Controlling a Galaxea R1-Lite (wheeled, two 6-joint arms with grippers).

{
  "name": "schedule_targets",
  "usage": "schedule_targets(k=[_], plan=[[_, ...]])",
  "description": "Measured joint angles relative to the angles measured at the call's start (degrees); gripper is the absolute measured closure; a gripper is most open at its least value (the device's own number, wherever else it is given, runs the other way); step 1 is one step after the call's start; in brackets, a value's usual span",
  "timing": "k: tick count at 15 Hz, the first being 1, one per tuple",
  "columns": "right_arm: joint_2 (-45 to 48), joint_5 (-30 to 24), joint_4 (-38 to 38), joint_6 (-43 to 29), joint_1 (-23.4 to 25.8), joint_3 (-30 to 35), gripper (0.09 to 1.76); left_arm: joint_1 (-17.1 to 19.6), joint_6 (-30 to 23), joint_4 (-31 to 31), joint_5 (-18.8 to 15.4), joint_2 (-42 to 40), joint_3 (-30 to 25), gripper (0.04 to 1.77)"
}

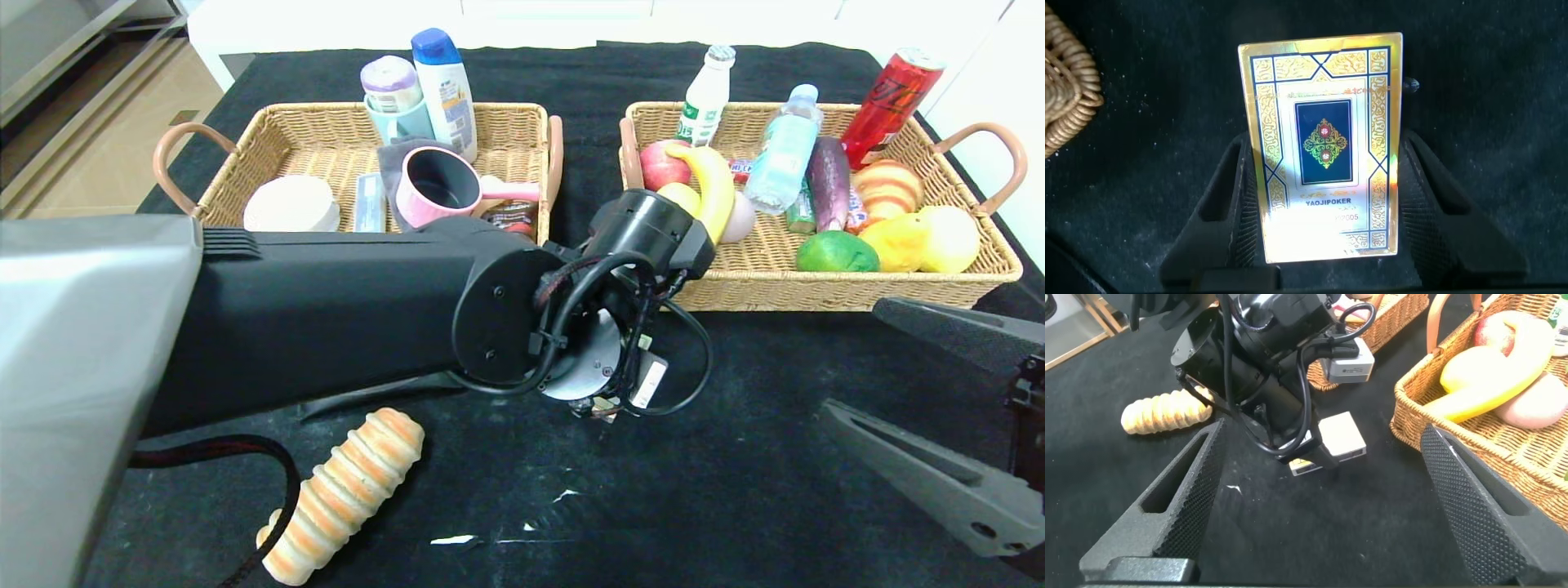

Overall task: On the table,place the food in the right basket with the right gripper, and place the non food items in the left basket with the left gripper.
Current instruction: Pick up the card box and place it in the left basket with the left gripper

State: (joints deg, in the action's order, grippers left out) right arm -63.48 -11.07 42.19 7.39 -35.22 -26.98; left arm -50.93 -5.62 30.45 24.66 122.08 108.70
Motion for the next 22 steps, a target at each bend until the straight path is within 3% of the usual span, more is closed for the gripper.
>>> schedule_targets(k=[8,14,22], plan=[[0.1,0.0,0.0,0.3,-0.1,0.1,0.14,-1.3,-2.0,0.0,0.3,-6.3,0.1,0.77],[0.2,0.0,0.0,0.3,-0.1,0.1,0.14,0.4,-3.4,-0.7,2.1,-10.5,0.4,0.78],[0.0,0.0,-0.1,0.3,-0.1,0.2,0.14,5.8,-3.1,-11.5,6.6,-11.1,0.8,0.78]])
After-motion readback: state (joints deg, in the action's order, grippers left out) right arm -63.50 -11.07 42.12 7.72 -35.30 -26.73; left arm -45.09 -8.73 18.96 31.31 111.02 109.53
